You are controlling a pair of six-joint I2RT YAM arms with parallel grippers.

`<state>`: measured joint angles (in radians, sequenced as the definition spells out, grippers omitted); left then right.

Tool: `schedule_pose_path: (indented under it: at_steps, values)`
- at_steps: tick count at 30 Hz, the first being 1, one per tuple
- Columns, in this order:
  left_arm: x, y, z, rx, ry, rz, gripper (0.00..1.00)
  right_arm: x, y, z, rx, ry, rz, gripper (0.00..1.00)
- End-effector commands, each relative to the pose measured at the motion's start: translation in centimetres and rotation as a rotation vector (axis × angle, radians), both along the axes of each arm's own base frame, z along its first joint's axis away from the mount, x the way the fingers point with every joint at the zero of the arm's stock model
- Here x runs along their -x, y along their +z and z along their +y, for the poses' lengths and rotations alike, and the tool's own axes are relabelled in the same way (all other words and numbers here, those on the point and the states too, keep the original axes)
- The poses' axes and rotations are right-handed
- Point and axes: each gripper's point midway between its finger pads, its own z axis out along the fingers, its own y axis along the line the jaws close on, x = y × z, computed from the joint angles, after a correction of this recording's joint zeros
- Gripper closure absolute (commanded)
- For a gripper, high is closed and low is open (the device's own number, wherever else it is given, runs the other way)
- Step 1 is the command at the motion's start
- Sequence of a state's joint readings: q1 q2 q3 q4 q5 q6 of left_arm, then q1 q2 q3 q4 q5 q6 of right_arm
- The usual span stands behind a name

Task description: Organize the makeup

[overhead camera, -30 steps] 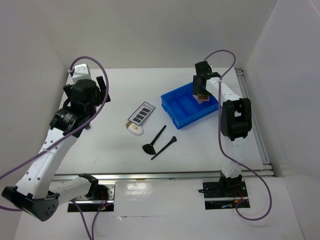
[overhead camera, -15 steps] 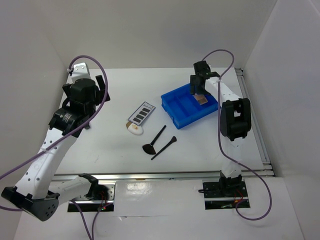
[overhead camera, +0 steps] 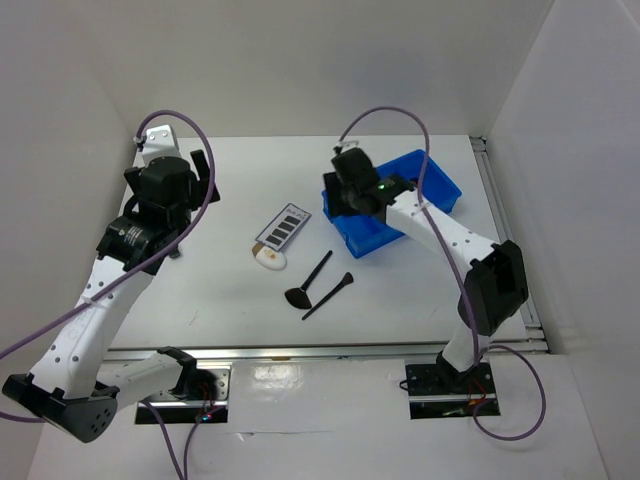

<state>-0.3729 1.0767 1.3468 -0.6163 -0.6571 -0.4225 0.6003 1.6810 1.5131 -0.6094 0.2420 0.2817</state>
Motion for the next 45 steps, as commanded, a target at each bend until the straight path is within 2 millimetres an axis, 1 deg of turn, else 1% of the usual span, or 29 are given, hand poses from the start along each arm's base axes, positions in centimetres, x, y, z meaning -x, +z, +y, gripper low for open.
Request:
schedule_pose_path:
  at_steps: [1,2,3,4,5,6,9,13,15,18,19,21,23,25,26,28,29,30,31,33,34,35,38,39,40,41,42,44,45]
  values:
    - [0.3,2.4,0.4,0.023,0.020,-0.077,0.00,5.1,-3.7,4.0,-0.036,0.053,0.133,0.32]
    - [0.4,2.2,0.4,0.019,0.020,-0.067,0.00,5.6,-4.7,4.0,-0.015,0.018,0.140,0.31]
    - [0.3,2.2,0.4,0.017,0.020,-0.061,0.00,6.7,-5.2,4.7,-0.023,0.029,0.147,0.31]
    - [0.3,2.4,0.2,0.032,0.013,-0.063,0.00,8.0,-5.5,5.9,-0.046,0.041,0.155,0.31]
    - [0.3,2.7,0.0,0.039,0.004,-0.070,0.00,8.7,-6.8,6.1,-0.050,0.036,0.170,0.31]
    - [0.6,3.0,0.1,0.043,0.004,-0.079,0.00,9.4,-6.7,6.8,-0.096,0.060,0.195,0.31]
    - [1.0,3.4,0.2,0.046,-0.007,-0.096,0.00,10.6,-8.2,7.7,-0.136,0.042,0.249,0.31]
    - [1.4,3.4,0.0,0.057,-0.024,-0.108,0.00,10.3,-10.1,8.6,-0.168,-0.002,0.280,0.30]
    - [1.3,2.8,-0.1,0.049,-0.024,-0.086,0.00,10.3,-11.8,9.0,-0.160,-0.023,0.322,0.28]
    - [1.3,2.8,-0.1,0.057,-0.022,-0.088,0.00,10.1,-13.2,10.2,-0.149,-0.020,0.325,0.27]
    - [1.2,2.4,-0.1,0.054,-0.022,-0.079,0.00,9.9,-13.1,10.8,-0.150,-0.015,0.315,0.27]
    - [1.1,2.6,-0.1,0.048,-0.024,-0.085,0.00,9.6,-14.7,10.6,-0.100,-0.036,0.332,0.27]
    - [1.1,2.6,-0.1,0.048,-0.024,-0.085,0.00,10.0,-15.4,11.1,-0.074,-0.025,0.341,0.27]
    - [1.1,2.3,0.0,0.042,-0.016,-0.078,0.00,10.1,-16.4,10.9,-0.051,-0.034,0.349,0.27]
    - [0.9,2.0,0.0,0.039,-0.016,-0.069,0.00,10.4,-16.4,11.2,-0.049,-0.025,0.350,0.29]
    - [0.9,2.0,0.0,0.039,-0.016,-0.069,0.00,10.5,-17.5,11.3,-0.045,-0.030,0.368,0.35]
    - [0.9,2.0,0.0,0.039,-0.016,-0.069,0.00,10.3,-17.1,11.6,-0.055,-0.028,0.361,0.38]
    - [0.9,2.0,0.0,0.039,-0.016,-0.069,0.00,10.0,-17.2,11.9,-0.055,-0.028,0.361,0.46]
    - [0.9,2.0,0.0,0.039,-0.016,-0.069,0.00,10.4,-17.8,11.7,-0.029,-0.030,0.365,0.50]
    - [0.9,1.6,0.0,0.035,-0.016,-0.061,0.00,9.8,-17.0,12.1,-0.038,-0.033,0.346,0.57]
    - [0.9,1.6,0.0,0.035,-0.016,-0.061,0.00,9.7,-17.4,11.9,-0.024,-0.040,0.344,0.61]
    - [0.8,1.8,0.0,0.030,-0.018,-0.067,0.00,9.5,-17.1,12.1,-0.033,-0.039,0.337,0.68]
    - [0.4,1.3,-0.2,0.024,-0.018,-0.050,0.00,8.9,-16.3,12.6,-0.040,-0.032,0.315,0.84]
    - [0.4,1.7,-0.2,0.027,-0.018,-0.060,0.00,8.9,-15.9,12.6,-0.043,-0.024,0.307,0.87]
    - [0.4,1.7,-0.2,0.028,-0.018,-0.060,0.00,8.5,-15.1,13.1,-0.056,-0.021,0.296,0.90]
    - [0.2,2.0,-0.3,0.029,-0.018,-0.063,0.00,8.2,-13.4,13.4,-0.079,-0.005,0.269,0.92]
    - [0.2,2.0,-0.3,0.029,-0.018,-0.063,0.00,7.9,-12.5,13.7,-0.097,-0.002,0.255,0.95]
    - [-0.1,2.2,-0.7,0.038,-0.036,-0.069,0.00,7.2,-9.1,14.4,-0.132,0.042,0.193,0.97]
    - [-0.1,2.2,-0.7,0.038,-0.036,-0.069,0.00,6.7,-7.9,14.4,-0.133,0.044,0.158,0.97]
